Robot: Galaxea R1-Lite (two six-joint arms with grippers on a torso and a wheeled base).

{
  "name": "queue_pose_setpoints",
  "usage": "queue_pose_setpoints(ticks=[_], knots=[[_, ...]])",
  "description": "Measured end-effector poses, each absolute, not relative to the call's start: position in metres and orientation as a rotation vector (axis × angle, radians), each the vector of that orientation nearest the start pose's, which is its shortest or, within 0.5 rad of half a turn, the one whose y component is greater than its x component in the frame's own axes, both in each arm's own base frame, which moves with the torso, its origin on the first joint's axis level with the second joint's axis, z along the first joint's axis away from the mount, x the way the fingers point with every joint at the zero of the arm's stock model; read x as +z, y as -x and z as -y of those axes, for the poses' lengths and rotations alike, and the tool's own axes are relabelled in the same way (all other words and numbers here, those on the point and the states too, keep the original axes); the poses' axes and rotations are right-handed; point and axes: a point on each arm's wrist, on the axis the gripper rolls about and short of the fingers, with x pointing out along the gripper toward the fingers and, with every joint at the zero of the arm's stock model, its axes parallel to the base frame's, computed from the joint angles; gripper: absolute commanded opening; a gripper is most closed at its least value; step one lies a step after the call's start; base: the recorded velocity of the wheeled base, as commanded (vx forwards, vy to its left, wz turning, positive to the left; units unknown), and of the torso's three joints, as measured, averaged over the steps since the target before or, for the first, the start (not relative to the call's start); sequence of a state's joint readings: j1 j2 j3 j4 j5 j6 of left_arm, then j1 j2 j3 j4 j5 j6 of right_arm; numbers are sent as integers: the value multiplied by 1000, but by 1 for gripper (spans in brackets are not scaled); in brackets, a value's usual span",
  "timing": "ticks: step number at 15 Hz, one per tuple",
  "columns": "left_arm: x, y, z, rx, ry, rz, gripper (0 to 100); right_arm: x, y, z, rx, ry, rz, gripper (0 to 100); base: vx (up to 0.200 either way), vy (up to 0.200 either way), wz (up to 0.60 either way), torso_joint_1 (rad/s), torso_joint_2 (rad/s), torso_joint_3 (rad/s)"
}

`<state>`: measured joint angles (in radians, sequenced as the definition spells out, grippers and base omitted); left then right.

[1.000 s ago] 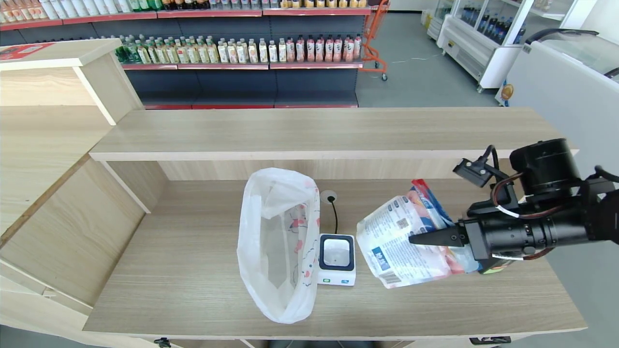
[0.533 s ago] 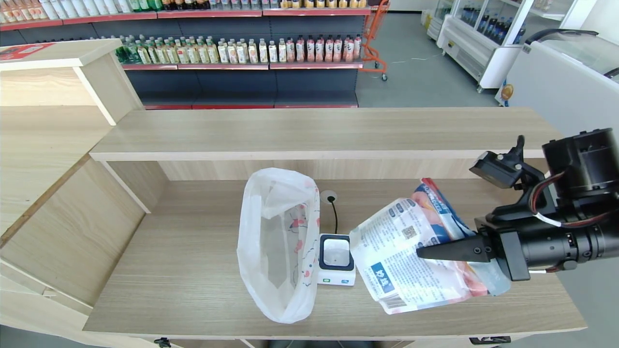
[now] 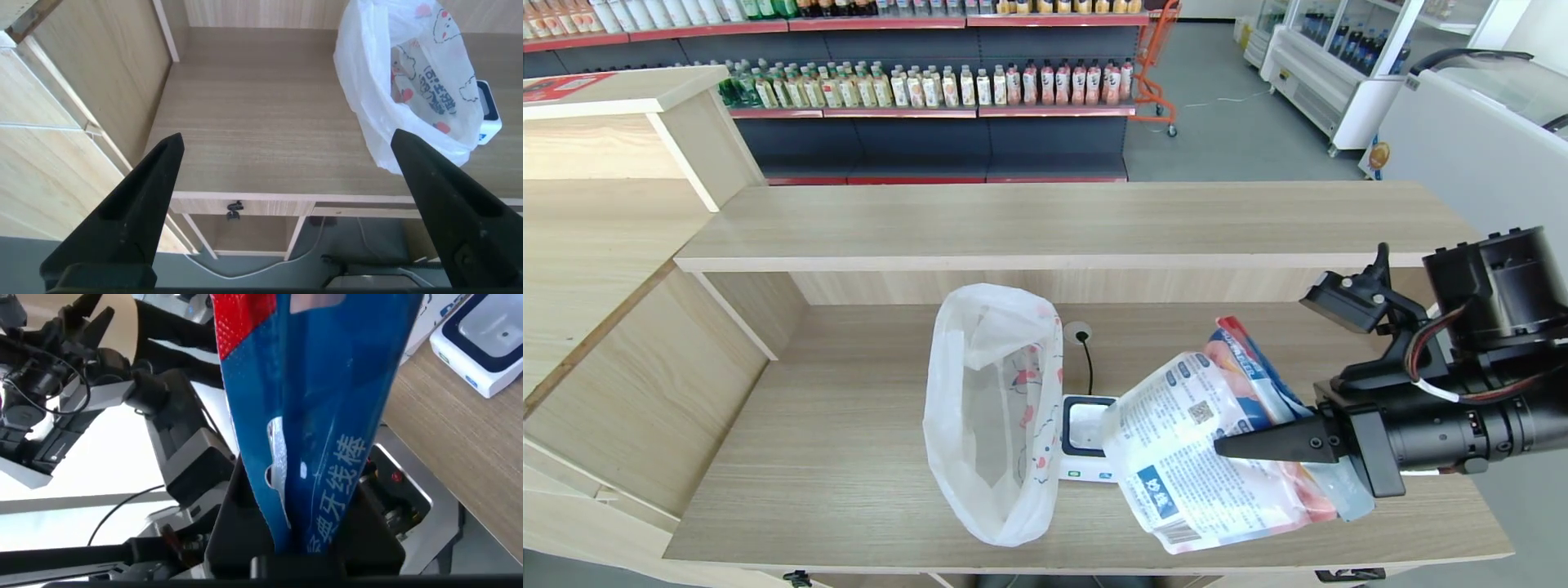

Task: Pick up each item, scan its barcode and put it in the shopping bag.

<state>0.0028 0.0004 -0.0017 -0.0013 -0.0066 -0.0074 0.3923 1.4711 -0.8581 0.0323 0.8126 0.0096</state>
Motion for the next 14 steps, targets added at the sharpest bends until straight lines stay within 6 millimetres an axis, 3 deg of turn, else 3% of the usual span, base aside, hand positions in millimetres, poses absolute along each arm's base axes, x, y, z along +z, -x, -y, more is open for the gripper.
queue_pose_setpoints(ticks=[10, 14], knots=[[76, 23, 0, -4, 7, 3, 100, 200, -209, -111, 1165, -107, -659, 0, 0, 0, 0, 0, 0, 0], [76, 23, 0, -4, 7, 3, 100, 193, -236, -106, 1118, 286, -323, 0, 0, 0, 0, 0, 0, 0]])
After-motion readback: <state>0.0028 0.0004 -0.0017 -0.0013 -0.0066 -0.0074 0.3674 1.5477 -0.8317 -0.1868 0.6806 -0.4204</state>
